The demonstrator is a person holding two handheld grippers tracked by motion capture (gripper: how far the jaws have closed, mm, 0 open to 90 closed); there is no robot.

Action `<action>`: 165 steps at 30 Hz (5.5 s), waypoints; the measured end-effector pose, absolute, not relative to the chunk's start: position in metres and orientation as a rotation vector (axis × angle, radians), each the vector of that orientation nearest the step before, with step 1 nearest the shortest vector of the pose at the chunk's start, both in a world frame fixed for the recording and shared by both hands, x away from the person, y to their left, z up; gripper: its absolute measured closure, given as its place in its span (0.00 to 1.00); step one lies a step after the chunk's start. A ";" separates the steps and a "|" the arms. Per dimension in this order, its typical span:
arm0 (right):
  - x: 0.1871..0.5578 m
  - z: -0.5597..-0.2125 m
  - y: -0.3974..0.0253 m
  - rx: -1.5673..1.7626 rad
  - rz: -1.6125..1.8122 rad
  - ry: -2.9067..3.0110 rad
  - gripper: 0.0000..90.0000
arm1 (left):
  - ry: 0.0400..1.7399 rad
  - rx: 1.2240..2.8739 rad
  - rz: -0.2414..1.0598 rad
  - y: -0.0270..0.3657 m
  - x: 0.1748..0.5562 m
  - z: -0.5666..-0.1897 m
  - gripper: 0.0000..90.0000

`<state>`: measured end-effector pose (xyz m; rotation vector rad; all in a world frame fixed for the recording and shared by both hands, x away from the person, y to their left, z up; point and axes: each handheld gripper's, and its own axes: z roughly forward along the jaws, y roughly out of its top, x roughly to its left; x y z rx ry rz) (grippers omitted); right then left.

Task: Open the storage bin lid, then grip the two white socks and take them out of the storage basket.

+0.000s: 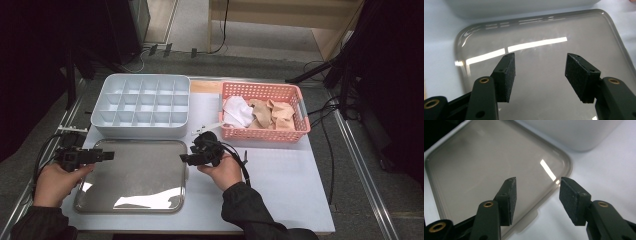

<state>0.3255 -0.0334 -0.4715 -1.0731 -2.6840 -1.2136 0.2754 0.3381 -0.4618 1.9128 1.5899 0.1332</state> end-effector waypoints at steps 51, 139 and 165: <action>0.358 -0.432 -0.094 -0.999 -1.378 -2.735 0.55 | 1.257 2.030 0.117 0.232 0.286 -0.462 0.45; 0.521 -0.488 -0.176 -1.452 -0.852 -2.850 0.72 | 1.205 2.113 0.154 0.222 0.272 -0.475 0.47; 0.508 -0.436 -0.177 -1.471 -1.100 -2.708 0.91 | 1.212 2.107 0.147 0.221 0.276 -0.475 0.47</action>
